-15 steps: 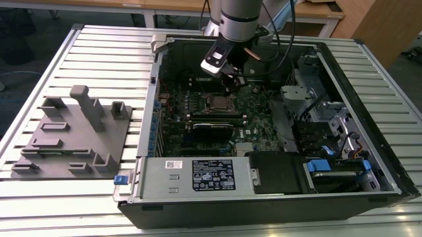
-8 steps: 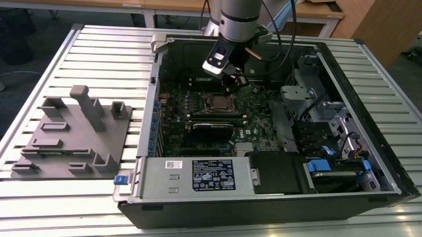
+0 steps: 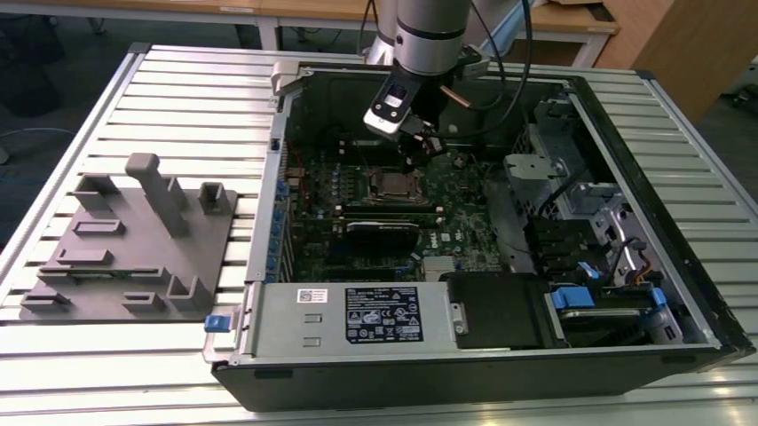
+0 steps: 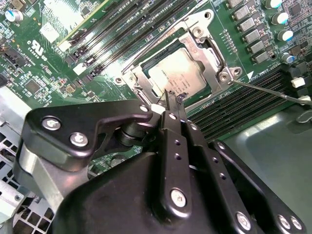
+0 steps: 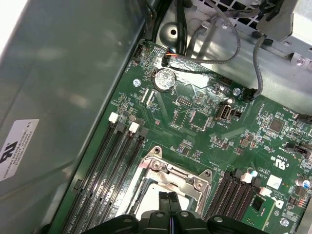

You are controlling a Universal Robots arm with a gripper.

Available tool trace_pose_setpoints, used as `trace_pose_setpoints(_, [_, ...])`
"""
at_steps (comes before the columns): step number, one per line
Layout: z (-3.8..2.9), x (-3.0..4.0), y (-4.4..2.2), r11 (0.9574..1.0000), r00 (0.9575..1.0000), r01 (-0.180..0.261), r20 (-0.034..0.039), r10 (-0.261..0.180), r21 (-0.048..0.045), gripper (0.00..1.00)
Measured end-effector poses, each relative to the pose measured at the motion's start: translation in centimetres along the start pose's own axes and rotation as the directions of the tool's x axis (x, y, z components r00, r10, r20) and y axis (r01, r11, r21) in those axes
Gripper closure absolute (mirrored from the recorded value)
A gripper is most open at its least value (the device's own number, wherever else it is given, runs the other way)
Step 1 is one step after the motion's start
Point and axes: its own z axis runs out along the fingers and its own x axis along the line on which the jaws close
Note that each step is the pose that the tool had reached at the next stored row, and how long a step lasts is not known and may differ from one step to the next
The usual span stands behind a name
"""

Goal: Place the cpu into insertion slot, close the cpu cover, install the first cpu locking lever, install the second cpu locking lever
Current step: 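Close the cpu cover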

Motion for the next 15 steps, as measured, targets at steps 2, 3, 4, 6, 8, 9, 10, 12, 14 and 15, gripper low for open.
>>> trace_pose_setpoints(2, [0.0, 0.0, 0.0, 1.0, 1.0, 0.002, -0.0005, -0.002, -0.0002, 0.9])
trace_pose_setpoints(3, [0.01, 0.0, 0.0, 1.0, 1.0, 0.004, -0.0007, -0.004, -0.0005, 0.9])
trace_pose_setpoints(4, [0.01, 0.0, 0.0, 1.0, 1.0, 0.007, -0.001, -0.007, -0.0007, 0.9])
trace_pose_setpoints(6, [0.0, 0.0, 0.0, 0.9999, 0.9999, 0.016, -0.0025, -0.016, -0.0015, 0.9])
trace_pose_setpoints(8, [0.01, 0.0, 0.0, 0.9996, 0.9996, 0.027, -0.006, -0.027, -0.0037, 0.9])
trace_pose_setpoints(9, [0.01, 0.0, 0.0, 0.9995, 0.9994, 0.032, -0.0076, -0.032, -0.0046, 0.9])
trace_pose_setpoints(10, [0.01, 0.0, 0.0, 0.9993, 0.9992, 0.038, -0.0092, -0.038, -0.0055, 0.9])
trace_pose_setpoints(12, [0.02, 0.0, 0.0, 0.9988, 0.9987, 0.048, -0.0132, -0.048, -0.0079, 0.9])
trace_pose_setpoints(14, [0.02, 0.0, 0.0, 0.9985, 0.9985, 0.053, -0.0142, -0.053, -0.0086, 0.9])
trace_pose_setpoints(15, [0.02, 0.0, 0.0, 0.9985, 0.9985, 0.053, -0.0142, -0.053, -0.0086, 0.9])
